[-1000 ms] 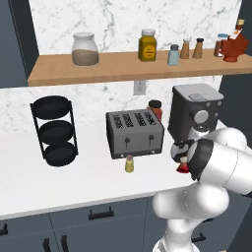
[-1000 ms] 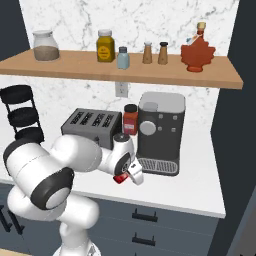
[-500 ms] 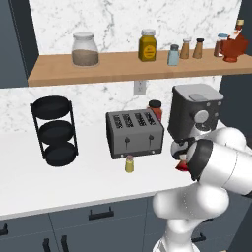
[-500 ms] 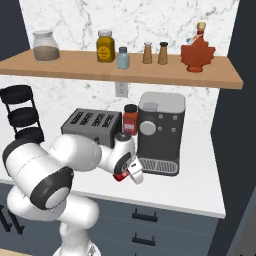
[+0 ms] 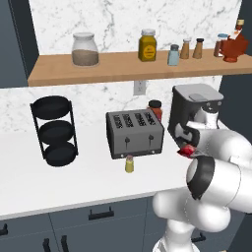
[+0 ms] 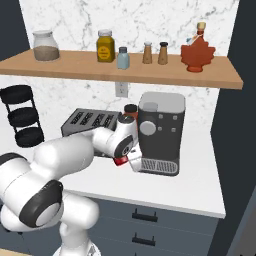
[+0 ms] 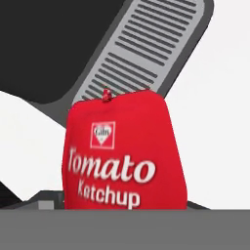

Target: Put the shaker and condiment bottle from the counter next to their counterparts in the cabinet.

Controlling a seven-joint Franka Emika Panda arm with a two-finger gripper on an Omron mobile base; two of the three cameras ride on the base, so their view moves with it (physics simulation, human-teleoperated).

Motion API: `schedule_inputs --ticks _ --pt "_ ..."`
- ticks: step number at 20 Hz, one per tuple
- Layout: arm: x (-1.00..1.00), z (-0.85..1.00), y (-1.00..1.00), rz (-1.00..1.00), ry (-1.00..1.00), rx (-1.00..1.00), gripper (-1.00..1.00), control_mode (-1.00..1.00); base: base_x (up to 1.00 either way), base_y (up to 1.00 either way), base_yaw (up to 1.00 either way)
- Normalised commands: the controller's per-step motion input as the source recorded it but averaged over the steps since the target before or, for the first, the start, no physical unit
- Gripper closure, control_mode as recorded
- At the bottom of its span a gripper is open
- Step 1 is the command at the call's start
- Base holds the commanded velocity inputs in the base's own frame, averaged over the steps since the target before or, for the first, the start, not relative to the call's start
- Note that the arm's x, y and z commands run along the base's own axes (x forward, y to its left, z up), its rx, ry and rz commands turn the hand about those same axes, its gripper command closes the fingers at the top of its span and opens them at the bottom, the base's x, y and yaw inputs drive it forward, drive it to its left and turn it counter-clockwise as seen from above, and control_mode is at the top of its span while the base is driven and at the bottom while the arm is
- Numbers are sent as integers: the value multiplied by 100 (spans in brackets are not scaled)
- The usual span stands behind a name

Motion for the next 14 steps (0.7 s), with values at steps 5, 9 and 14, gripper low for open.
schedule_inputs --ticks 5,9,14 --pt "-1 70 0 -13 -6 2 100 -100 0 0 0" --pt "-8 53 -2 -12 -7 2 100 -100 0 0 0" --pt "-5 57 -10 -15 -7 4 100 -100 0 0 0"
